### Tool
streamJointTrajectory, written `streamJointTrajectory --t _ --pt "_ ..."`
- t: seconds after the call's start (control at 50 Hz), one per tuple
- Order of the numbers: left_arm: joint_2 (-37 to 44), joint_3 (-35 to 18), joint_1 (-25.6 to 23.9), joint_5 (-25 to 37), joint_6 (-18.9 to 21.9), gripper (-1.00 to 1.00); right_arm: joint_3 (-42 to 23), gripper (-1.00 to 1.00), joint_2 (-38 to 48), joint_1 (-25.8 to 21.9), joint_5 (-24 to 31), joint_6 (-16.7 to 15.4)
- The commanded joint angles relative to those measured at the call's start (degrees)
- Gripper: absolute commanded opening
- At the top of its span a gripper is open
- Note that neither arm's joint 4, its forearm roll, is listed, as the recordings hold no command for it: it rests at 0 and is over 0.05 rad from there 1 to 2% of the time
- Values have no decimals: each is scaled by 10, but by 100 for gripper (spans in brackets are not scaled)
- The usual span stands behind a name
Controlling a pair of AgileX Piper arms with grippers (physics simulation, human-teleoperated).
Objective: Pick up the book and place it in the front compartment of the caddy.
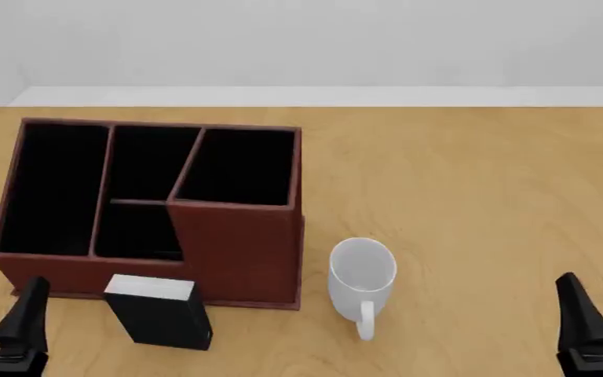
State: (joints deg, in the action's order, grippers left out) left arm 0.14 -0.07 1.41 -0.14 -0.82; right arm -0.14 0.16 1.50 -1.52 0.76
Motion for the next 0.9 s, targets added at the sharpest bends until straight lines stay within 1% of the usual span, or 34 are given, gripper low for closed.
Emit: streamJointTrajectory --t 0.02,0.1,0.14,0.34,0.42,0.5,0.66,0.74,0.82,0.86,0.9 --pt "2 -1 -19 1 9 100 -1 100 5 -14 12 -8" --pt "3 0 -20 0 7 100 -1 100 9 -14 9 -6" --pt "3 -1 -19 -1 7 100 -1 100 18 -17 4 1" --pt "3 -3 -20 -1 7 100 -2 100 21 -16 1 -2" --pt "2 -5 -22 3 12 100 -4 100 21 -17 2 -2" --pt "2 -11 -24 10 16 100 -1 100 36 -15 -15 -3" --pt "2 -24 -22 22 28 100 -3 100 44 -14 -21 -4" --pt "19 -27 -22 15 33 100 -5 100 56 -14 -31 -4" --pt "39 -42 -36 22 48 100 -15 100 46 -18 -14 -5" --pt "42 -48 -45 29 57 100 -17 100 47 -18 -14 -5" --pt "52 -63 -49 40 56 100 -17 100 50 -18 -18 -5"
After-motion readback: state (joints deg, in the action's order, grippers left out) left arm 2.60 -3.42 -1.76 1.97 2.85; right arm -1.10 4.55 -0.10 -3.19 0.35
